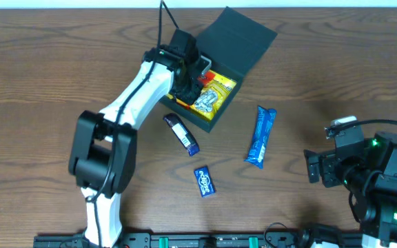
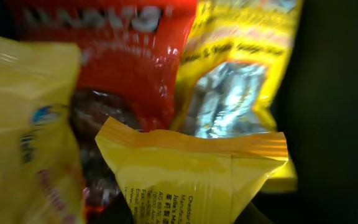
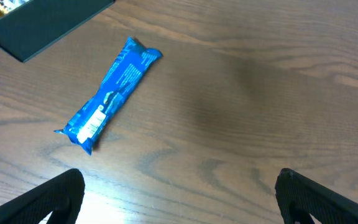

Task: Pack container
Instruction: 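Carry the yellow packet over the box and release it inside, then move left gripper down toward the dark blue Eclipse tin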

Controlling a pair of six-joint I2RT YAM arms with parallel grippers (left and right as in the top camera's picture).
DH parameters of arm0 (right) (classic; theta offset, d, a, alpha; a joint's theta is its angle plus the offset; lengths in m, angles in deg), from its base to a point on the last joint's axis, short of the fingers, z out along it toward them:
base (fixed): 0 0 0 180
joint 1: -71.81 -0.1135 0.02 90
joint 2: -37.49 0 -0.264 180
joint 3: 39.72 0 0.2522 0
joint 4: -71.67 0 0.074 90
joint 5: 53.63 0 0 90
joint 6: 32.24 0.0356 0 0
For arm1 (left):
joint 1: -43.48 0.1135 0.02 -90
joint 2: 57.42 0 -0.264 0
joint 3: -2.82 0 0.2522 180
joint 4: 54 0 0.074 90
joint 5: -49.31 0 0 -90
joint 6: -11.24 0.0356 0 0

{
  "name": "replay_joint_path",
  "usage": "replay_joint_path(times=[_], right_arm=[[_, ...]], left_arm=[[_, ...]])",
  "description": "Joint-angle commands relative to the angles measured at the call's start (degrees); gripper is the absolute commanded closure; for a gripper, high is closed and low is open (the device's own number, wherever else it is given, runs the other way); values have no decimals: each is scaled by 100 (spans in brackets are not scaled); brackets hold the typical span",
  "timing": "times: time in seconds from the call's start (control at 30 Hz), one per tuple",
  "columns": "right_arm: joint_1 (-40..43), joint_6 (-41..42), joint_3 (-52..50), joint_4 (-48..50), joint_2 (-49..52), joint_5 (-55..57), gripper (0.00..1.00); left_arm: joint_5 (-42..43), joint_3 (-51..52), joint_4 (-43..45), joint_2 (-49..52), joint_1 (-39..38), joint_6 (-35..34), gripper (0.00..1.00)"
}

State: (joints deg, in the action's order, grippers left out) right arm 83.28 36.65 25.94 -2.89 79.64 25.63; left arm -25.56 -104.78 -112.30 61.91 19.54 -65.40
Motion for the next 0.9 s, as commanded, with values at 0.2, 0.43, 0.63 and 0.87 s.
replay_joint_path(times=[0.2,0.43,0.63,0.87], right_arm=[[50,92,-26,-9,-7,-66,1],[50,92,-26,-9,-7,-66,1],[50,92,-26,-9,-7,-66,1],[50,92,-26,-9,-7,-66,1]], left_arm=[[-931,-116,44,101,9,-74,69],[-424,-116,42,101,-7,-74,68],[-302,-116,26,101,-7,-74,65],[-304,-118,-44,98,-7,-79,37]])
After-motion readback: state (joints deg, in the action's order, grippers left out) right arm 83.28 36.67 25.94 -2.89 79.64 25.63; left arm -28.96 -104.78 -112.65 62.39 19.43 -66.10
